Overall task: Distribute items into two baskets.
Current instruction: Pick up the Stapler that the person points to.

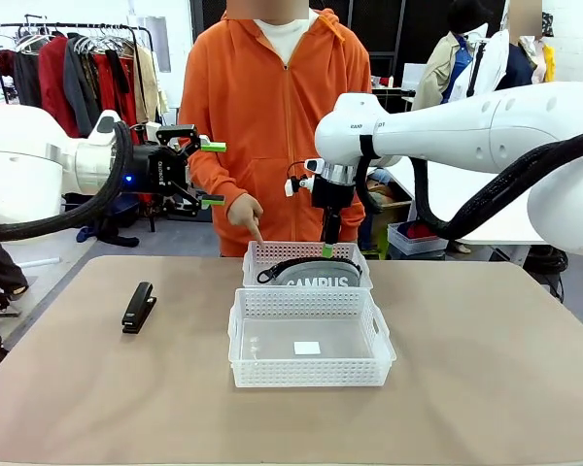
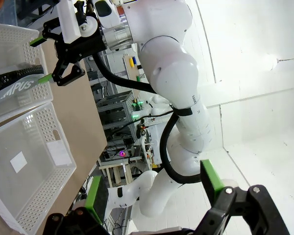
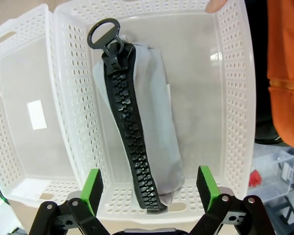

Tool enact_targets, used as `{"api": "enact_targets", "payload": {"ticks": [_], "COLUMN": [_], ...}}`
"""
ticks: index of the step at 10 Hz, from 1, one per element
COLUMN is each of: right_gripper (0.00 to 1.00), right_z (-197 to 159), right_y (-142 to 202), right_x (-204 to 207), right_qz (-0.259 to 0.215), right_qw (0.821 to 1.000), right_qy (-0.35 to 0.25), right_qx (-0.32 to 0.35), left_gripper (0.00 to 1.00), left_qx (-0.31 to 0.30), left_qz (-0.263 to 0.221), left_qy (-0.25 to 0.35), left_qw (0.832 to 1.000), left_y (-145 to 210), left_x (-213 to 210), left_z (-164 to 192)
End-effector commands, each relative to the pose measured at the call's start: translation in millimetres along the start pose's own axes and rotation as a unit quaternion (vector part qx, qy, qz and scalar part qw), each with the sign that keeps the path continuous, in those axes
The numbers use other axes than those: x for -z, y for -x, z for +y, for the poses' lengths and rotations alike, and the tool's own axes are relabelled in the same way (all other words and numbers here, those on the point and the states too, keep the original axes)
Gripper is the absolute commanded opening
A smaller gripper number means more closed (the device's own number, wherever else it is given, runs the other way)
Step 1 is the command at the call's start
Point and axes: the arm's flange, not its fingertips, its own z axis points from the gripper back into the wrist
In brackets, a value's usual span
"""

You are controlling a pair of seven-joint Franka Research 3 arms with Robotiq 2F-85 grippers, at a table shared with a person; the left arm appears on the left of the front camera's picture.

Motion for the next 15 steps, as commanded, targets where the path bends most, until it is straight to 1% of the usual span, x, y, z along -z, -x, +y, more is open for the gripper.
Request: {"api": "enact_targets", "payload": {"ticks": [1, 2, 3, 4, 5, 6, 7, 8, 9, 10, 11, 12, 13, 14, 15], "right_gripper": [1.0, 1.0, 1.0, 1.0, 1.0, 1.0, 1.0, 1.0, 1.0, 1.0, 1.0, 1.0, 1.0, 1.0, 1.0], "right_z": [8.4, 6.9, 10.5, 12.6, 12.0, 18.0, 20.5, 31.9, 42.7, 51.0, 59.2, 61.5, 58.1, 37.6, 37.6], "right_y": [-4.0, 3.0, 8.6, 19.6, 41.0, 58.8, 79.0, 93.1, 110.1, 124.0, 132.2, 138.0, 135.5, 132.8, 132.8], "right_x": [-11.5, -31.1, -45.8, -60.9, -81.0, -95.5, -118.1, -134.8, -148.2, -155.1, -156.4, -160.6, -162.8, -175.0, -175.0], "right_qz": [-0.003, -0.016, -0.035, -0.058, -0.085, -0.115, -0.144, -0.161, -0.19, -0.209, -0.224, -0.23, -0.214, -0.21, -0.21], "right_qw": [0.998, 0.992, 0.979, 0.966, 0.942, 0.92, 0.906, 0.894, 0.88, 0.863, 0.853, 0.849, 0.873, 0.859, 0.859], "right_qy": [-0.012, -0.043, -0.079, -0.107, -0.14, -0.15, -0.155, -0.169, -0.195, -0.206, -0.219, -0.217, -0.18, -0.218, -0.218], "right_qx": [0.065, 0.12, 0.182, 0.228, 0.292, 0.344, 0.367, 0.382, 0.39, 0.411, 0.417, 0.423, 0.399, 0.414, 0.414], "left_gripper": [1.0, 1.0, 1.0, 1.0, 1.0, 1.0, 1.0, 1.0, 1.0, 1.0, 1.0, 1.0, 1.0, 1.0, 1.0], "left_qx": [0.001, 0.001, 0.001, 0.001, 0.001, 0.001, 0.001, 0.001, 0.001, 0.001, 0.001, 0.001, 0.001, 0.001, 0.001], "left_qz": [0.0, 0.0, 0.0, 0.0, 0.0, 0.0, 0.0, 0.0, 0.0, 0.0, 0.0, 0.0, 0.0, 0.0, 0.0], "left_qy": [0.002, 0.002, 0.002, 0.002, 0.002, 0.002, 0.002, 0.002, 0.002, 0.002, 0.002, 0.002, 0.002, 0.002, 0.002], "left_qw": [1.0, 1.0, 1.0, 1.0, 1.0, 1.0, 1.0, 1.0, 1.0, 1.0, 1.0, 1.0, 1.0, 1.0, 1.0], "left_y": [0.3, 0.3, 0.3, 0.3, 0.3, 0.3, 0.3, 0.3, 0.3, 0.3, 0.3, 0.3, 0.3, 0.3, 0.3], "left_x": [-0.8, -0.8, -0.8, -0.8, -0.8, -0.8, -0.8, -0.8, -0.8, -0.8, -0.8, -0.8, -0.8, -0.8, -0.8], "left_z": [-2.3, -2.3, -2.3, -2.3, -2.3, -2.3, -2.3, -2.3, -2.3, -2.3, -2.3, -2.3, -2.3, -2.3, -2.3]}}
